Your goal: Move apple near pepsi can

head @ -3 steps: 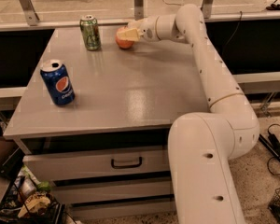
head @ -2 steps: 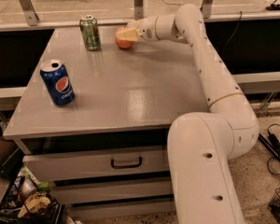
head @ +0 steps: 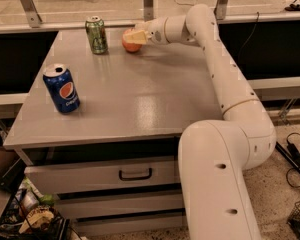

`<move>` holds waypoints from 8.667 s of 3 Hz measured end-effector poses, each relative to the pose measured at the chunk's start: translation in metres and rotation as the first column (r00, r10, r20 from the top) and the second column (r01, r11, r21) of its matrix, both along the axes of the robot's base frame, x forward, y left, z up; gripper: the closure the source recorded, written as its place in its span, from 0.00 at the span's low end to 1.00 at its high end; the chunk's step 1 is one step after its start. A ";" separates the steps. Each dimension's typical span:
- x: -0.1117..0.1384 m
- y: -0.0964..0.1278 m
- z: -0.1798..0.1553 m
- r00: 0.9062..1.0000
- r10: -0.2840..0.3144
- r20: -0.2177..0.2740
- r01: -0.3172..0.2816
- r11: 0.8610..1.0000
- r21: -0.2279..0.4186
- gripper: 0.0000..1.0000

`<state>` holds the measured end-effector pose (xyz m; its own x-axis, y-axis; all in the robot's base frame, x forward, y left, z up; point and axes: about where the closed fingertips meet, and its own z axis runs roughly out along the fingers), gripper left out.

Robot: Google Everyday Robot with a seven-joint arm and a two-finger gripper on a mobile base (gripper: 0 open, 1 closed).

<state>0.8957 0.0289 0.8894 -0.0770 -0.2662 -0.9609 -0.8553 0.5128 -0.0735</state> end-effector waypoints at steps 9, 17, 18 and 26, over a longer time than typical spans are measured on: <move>0.006 0.019 -0.044 0.996 -0.021 -0.082 0.021 1.000 0.001 0.87; -0.056 -0.055 0.043 0.974 -0.222 -0.052 0.211 0.963 -0.168 1.00; -0.079 -0.060 0.050 0.976 -0.210 -0.056 0.197 0.964 -0.179 1.00; -0.294 0.097 -0.028 0.964 0.249 -0.098 -0.254 0.966 -0.050 1.00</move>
Offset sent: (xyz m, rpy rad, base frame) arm 0.0001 0.0032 -0.0019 -0.0001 0.0026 0.0039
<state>0.6014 0.1257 0.8615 -0.0857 -0.3461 -0.9343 -0.9607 0.2773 -0.0146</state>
